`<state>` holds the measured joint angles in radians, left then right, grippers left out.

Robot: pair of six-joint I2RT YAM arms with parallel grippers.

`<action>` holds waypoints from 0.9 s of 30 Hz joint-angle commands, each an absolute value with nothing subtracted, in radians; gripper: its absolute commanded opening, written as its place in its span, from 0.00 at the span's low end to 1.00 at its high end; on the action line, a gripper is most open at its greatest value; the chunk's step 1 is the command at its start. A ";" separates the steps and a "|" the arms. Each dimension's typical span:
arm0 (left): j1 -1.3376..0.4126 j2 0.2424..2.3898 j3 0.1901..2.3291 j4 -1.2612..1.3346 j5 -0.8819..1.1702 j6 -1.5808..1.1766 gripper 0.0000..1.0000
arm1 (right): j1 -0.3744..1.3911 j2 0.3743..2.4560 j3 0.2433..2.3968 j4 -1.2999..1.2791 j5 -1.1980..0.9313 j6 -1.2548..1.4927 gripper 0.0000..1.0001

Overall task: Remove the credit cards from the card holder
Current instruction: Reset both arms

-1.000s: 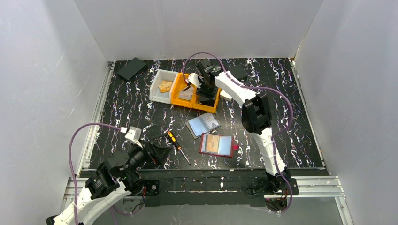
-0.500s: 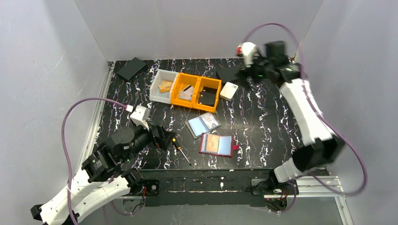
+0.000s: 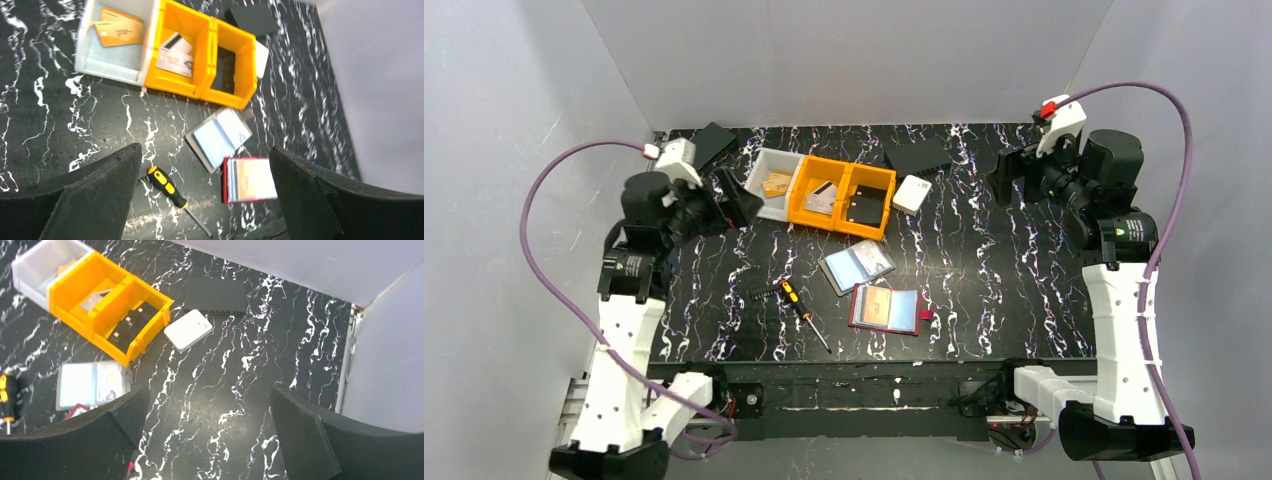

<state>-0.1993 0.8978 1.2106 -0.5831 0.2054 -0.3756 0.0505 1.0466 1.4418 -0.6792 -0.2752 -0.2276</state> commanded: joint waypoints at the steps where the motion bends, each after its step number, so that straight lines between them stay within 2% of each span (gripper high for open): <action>1: 0.036 0.926 1.290 -0.543 0.547 -0.505 0.98 | 0.021 1.063 1.501 -0.616 -0.191 -0.026 0.98; 6: 0.067 0.937 1.382 -0.623 0.557 -0.470 0.98 | -0.011 1.085 1.592 -0.625 -0.217 0.044 0.98; 11: 0.067 0.910 1.384 -0.643 0.531 -0.451 0.98 | -0.039 1.095 1.634 -0.627 -0.199 0.114 0.98; 27: 0.066 0.895 1.362 -0.640 0.605 -0.434 0.98 | -0.047 1.040 1.592 -0.597 -0.120 0.129 0.98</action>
<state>0.0624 0.9085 1.3632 -0.6353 0.5667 -0.4526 -0.0391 1.0546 1.5932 -0.6502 -0.1390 0.1101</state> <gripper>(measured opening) 0.983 0.983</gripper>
